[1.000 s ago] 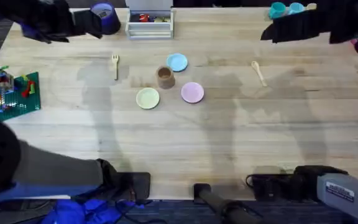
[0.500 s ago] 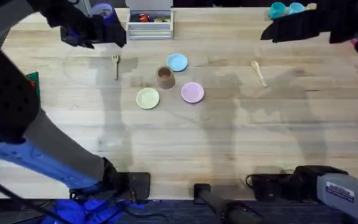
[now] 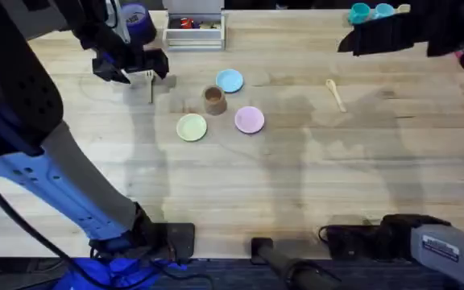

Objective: Pick up a utensil and set it on the pink plate, then put the other utensil in the container.

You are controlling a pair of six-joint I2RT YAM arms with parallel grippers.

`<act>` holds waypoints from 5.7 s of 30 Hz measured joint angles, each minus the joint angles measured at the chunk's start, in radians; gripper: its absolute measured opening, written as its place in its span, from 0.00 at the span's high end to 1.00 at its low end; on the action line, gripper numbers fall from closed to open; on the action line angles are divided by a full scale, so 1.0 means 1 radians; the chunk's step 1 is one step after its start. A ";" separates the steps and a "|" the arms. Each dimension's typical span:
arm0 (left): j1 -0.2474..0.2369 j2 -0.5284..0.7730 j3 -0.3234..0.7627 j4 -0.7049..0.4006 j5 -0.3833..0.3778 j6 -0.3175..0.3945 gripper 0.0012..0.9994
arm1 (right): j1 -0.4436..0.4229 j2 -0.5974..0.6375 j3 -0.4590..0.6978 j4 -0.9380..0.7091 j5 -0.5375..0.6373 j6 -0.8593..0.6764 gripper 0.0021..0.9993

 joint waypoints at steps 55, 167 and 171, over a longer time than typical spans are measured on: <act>-0.041 -0.015 -0.071 0.064 -0.078 -0.026 0.65 | 0.000 0.000 0.000 -0.012 0.000 -0.001 0.00; -0.609 -0.670 -0.490 0.469 0.126 -0.342 0.96 | 0.000 0.000 0.000 -0.019 0.000 -0.001 0.00; -0.629 -0.644 -0.490 0.468 0.133 -0.387 0.96 | 0.000 0.000 0.000 -0.019 0.000 -0.001 0.00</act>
